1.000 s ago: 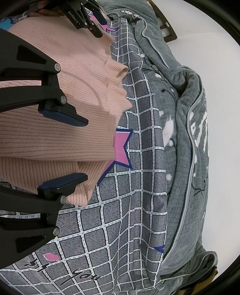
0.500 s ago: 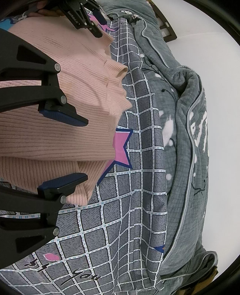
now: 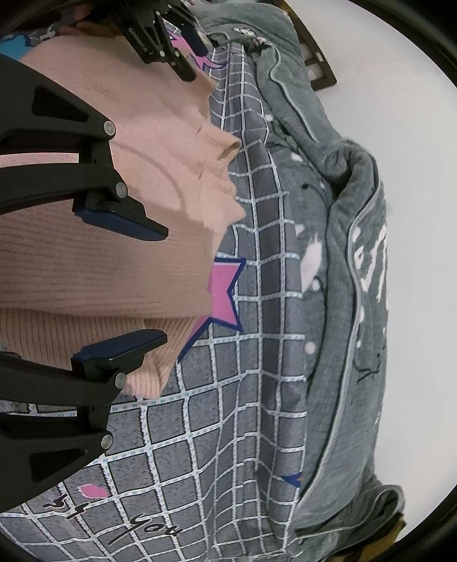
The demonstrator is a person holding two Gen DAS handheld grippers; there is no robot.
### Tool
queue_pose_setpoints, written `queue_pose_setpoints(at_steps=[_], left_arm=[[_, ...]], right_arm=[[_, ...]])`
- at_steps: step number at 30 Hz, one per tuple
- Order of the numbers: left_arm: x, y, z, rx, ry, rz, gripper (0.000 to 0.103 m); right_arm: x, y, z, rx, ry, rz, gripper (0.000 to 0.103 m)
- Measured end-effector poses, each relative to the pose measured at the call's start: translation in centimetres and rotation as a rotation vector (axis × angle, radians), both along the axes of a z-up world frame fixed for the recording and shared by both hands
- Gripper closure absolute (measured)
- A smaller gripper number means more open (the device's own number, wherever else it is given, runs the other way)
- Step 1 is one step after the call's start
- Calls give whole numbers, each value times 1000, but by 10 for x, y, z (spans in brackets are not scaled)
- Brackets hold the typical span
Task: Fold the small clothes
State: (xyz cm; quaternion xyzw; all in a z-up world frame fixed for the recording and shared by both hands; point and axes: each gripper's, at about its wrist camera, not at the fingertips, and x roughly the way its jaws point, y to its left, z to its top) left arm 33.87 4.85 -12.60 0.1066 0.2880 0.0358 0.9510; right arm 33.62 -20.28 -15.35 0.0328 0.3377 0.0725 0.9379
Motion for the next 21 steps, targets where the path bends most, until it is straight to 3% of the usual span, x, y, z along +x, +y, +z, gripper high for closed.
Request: queue_pose_setpoints(at_steps=[21], left_arm=[[-10,-13,0,15,-21,-95,36]], right_arm=[[-13,20,7,-42,-66,103,51]])
